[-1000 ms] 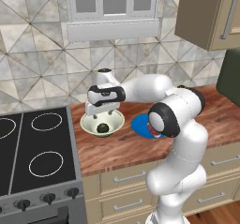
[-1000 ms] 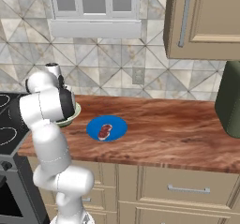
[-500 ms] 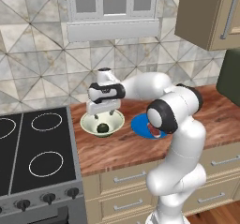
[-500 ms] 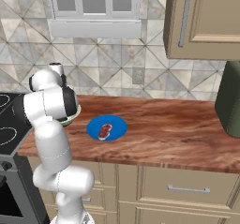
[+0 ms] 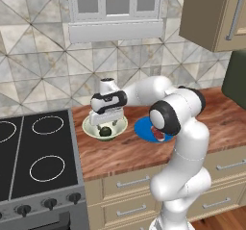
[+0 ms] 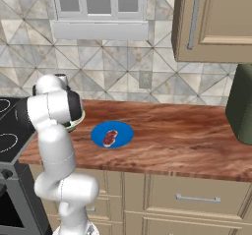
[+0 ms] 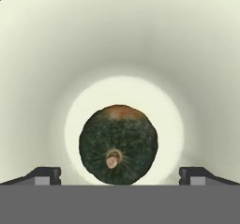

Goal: Place the steak on the plate and place the squash on the same plate.

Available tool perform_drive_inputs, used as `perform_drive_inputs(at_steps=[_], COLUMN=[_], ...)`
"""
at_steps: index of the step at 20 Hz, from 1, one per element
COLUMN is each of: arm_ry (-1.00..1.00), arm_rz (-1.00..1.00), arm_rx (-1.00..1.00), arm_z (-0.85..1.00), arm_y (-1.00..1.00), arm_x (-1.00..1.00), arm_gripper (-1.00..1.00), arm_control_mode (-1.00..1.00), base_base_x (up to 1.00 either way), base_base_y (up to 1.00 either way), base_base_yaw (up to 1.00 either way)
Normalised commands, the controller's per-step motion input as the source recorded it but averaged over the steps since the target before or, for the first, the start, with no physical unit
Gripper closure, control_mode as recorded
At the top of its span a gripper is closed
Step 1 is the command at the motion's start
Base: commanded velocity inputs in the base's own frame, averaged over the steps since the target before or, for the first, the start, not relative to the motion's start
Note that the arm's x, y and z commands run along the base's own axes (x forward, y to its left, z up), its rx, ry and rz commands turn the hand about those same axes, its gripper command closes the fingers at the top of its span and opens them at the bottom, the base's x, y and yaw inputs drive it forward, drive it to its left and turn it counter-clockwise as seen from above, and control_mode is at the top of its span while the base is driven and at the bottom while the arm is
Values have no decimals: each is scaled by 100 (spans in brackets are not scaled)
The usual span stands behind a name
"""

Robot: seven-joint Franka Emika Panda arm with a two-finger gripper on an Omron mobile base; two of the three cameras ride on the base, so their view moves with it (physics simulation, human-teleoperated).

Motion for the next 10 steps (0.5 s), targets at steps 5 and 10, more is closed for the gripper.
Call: perform_drive_inputs(at_steps=[5, 10], arm_ry=[0, 0], arm_rz=[0, 0], arm_rx=[0, 0], arm_z=[-15, -1], arm_y=[0, 9], arm_x=[0, 0], arm_gripper=[-100, -100], arm_control_mode=[-100, -100], base_base_x=[0, 0], base_base_y=[0, 0], base_base_yaw=[0, 0])
